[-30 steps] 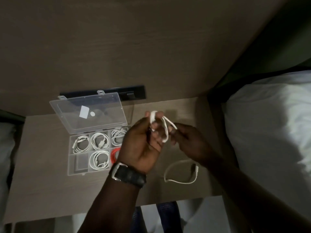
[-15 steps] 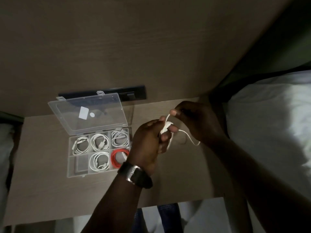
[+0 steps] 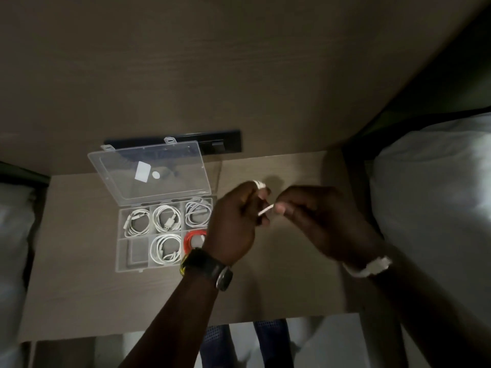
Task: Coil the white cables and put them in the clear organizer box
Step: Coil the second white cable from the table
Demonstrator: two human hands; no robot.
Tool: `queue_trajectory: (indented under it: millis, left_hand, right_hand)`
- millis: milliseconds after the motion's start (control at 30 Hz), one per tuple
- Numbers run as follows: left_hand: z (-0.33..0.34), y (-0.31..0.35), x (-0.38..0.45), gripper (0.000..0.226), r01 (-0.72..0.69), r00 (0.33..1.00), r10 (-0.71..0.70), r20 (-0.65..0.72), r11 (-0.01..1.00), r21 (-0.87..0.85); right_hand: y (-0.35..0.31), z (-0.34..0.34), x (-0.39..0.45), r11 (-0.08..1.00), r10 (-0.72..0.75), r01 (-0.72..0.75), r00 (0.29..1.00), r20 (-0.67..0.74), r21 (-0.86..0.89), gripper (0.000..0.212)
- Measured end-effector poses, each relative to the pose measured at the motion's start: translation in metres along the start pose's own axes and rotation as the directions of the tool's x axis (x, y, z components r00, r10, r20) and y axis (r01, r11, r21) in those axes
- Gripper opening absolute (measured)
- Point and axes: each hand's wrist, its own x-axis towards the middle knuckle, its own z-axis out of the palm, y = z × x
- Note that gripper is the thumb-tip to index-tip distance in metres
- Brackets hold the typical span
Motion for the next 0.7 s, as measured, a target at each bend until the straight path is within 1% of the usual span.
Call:
queue_trajectory:
  millis: [33,67,100,133,167,200,233,300,333,367,433,500,533,567,600,633,667,700]
  left_hand:
    - [0.003,0.003,-0.007,0.025,0.040,0.998,-0.039,0.054,0.999,-0.026]
    - [0.006,0.006,-0.013,0.031,0.104,0.992,-0.095,0.087,0.989,-0.109]
    - [0.008,0.011,-0.018,0.036,0.179,0.981,-0.159,0.108,0.960,-0.216]
    - [0.008,0.017,-0.020,0.041,0.251,0.967,-0.219,0.132,0.914,-0.319]
    - [0.007,0.021,-0.021,0.042,0.309,0.951,-0.264,0.162,0.854,-0.420]
    - [0.004,0.026,-0.020,0.041,0.353,0.936,-0.290,0.202,0.766,-0.537]
    - [-0.001,0.029,-0.018,0.038,0.380,0.924,-0.293,0.245,0.647,-0.661]
    - [-0.012,0.033,-0.013,0.035,0.375,0.923,-0.242,0.298,0.403,-0.835]
    - [-0.016,0.032,-0.011,0.033,0.352,0.932,-0.209,0.296,0.324,-0.878]
    - [-0.019,0.030,-0.010,0.031,0.320,0.942,-0.191,0.275,0.278,-0.906]
    - [-0.021,0.023,-0.011,0.026,0.247,0.957,-0.213,0.195,0.251,-0.936]
    - [-0.021,0.014,-0.012,0.023,0.159,0.959,-0.273,0.081,0.280,-0.947]
    - [-0.021,0.009,-0.013,0.023,0.107,0.954,-0.299,0.007,0.319,-0.942]
    - [-0.022,0.004,-0.015,0.024,0.055,0.947,-0.312,-0.079,0.398,-0.916]
    - [-0.022,0.000,-0.016,0.024,0.018,0.936,-0.306,-0.172,0.529,-0.848]
    - [-0.022,-0.003,-0.018,0.025,0.005,0.925,-0.275,-0.264,0.701,-0.713]
    - [-0.022,-0.005,-0.021,0.025,0.009,0.919,-0.210,-0.334,0.857,-0.515]
    - [-0.021,-0.008,-0.024,0.024,0.006,0.925,-0.121,-0.359,0.952,-0.306]
  right_hand:
    - [0.006,-0.007,0.008,1.000,-0.001,0.002,0.996,-0.085,0.007,0.014]
    - [0.012,-0.011,0.016,0.999,0.028,-0.023,0.990,-0.140,0.042,0.013]
    - [0.017,-0.012,0.022,0.992,0.073,-0.054,0.982,-0.173,0.115,0.015]
    - [0.020,-0.010,0.027,0.973,0.116,-0.077,0.977,-0.177,0.216,0.016]
    - [0.021,-0.006,0.030,0.942,0.149,-0.093,0.977,-0.154,0.322,0.014]
    - [0.022,0.000,0.030,0.918,0.158,-0.102,0.980,-0.118,0.382,0.009]
    - [0.021,0.008,0.029,0.916,0.158,-0.112,0.984,-0.088,0.385,0.006]
    - [0.021,0.027,0.021,0.929,0.171,-0.149,0.985,-0.034,0.340,0.013]
    - [0.020,0.037,0.015,0.928,0.178,-0.166,0.984,-0.006,0.333,0.015]
    - [0.017,0.048,0.009,0.919,0.196,-0.193,0.980,0.027,0.344,0.016]
    - [0.006,0.066,-0.003,0.894,0.254,-0.268,0.963,0.086,0.359,0.017]
    - [-0.010,0.076,-0.009,0.881,0.291,-0.325,0.945,0.147,0.345,0.018]
    - [-0.016,0.078,-0.011,0.875,0.302,-0.350,0.934,0.189,0.335,0.015]
    - [-0.023,0.080,-0.013,0.867,0.309,-0.376,0.921,0.237,0.328,0.013]
    - [-0.028,0.080,-0.014,0.865,0.316,-0.399,0.904,0.288,0.304,0.015]
    - [-0.032,0.079,-0.016,0.877,0.318,-0.409,0.887,0.334,0.251,0.020]
    - [-0.036,0.077,-0.017,0.909,0.311,-0.386,0.878,0.364,0.155,0.024]
    - [-0.039,0.071,-0.017,0.940,0.296,-0.337,0.882,0.366,0.053,0.026]
